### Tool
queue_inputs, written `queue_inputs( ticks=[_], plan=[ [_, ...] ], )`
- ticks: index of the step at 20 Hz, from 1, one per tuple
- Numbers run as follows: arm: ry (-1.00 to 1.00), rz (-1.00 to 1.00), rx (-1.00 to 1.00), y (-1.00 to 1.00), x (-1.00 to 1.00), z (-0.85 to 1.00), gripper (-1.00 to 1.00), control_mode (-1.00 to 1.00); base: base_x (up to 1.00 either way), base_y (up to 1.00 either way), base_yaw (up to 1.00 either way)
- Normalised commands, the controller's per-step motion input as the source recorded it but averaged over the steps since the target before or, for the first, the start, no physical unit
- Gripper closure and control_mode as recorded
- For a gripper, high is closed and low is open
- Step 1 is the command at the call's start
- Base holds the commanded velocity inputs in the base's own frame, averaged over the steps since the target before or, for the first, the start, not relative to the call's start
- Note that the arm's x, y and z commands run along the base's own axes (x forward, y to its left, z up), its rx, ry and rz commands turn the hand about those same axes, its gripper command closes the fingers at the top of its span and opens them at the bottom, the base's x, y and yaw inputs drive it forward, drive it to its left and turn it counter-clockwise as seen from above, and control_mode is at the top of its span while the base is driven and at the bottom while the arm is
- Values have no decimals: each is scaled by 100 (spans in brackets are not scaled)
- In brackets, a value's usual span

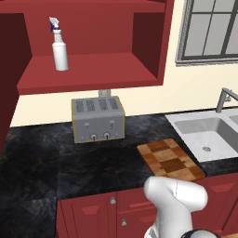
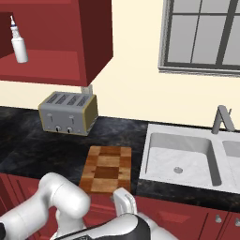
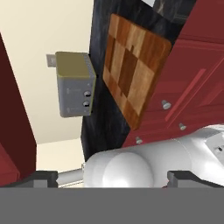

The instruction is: Move the cutting board and knife to the sink. Then move spray from the cabinet to the counter.

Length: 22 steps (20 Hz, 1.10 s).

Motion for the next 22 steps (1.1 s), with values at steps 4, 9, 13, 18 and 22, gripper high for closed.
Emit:
queue_inputs(
  ticks=[4, 9, 13, 18, 22],
  plan=[
    [0, 0, 0, 3, 26, -8, -100, -100, 0, 0, 0],
    [0, 0, 0, 6, 29, -13, -100, -100, 0, 0, 0],
    [0, 0, 0, 14, 26, -34, -100, -100, 0, 0, 0],
    [0, 0, 0, 12, 21, -35, -100, -100, 0, 0, 0],
    [0, 0, 0, 14, 23, -28, -100, -100, 0, 0, 0]
  ],
)
